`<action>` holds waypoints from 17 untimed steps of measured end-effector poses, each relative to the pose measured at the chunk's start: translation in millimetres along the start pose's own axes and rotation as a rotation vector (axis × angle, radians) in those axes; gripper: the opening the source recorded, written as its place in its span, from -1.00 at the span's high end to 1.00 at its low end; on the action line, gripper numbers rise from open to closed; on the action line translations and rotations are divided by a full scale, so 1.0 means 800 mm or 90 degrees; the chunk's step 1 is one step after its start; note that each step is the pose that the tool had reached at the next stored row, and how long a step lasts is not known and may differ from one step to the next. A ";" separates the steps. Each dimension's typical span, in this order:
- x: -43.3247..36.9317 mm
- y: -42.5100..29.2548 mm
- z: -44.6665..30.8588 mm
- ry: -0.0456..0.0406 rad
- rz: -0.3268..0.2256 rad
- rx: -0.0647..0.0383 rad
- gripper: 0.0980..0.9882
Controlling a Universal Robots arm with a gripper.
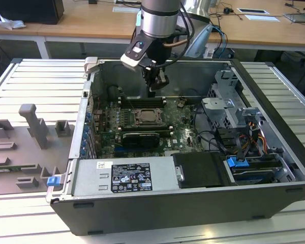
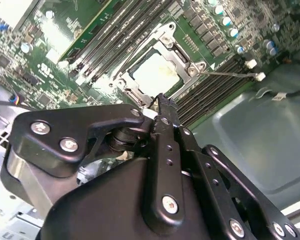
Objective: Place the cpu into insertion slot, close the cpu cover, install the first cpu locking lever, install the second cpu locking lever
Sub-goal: 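Install the first cpu locking lever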
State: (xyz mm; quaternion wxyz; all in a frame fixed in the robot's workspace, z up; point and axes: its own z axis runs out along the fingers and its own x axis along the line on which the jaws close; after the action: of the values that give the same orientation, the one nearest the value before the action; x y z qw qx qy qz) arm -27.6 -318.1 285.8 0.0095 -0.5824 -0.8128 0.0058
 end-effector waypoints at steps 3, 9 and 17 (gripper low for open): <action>0.000 0.0000 0.0000 -0.0006 -0.029 0.000 0.98; 0.000 0.0000 0.0000 -0.0019 -0.093 0.001 0.98; 0.000 0.0000 0.0000 -0.0030 -0.147 0.001 0.98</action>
State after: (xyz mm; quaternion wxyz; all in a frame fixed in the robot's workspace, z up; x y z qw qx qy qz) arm -27.6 -318.1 285.8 0.0088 -0.4846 -0.8747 0.0068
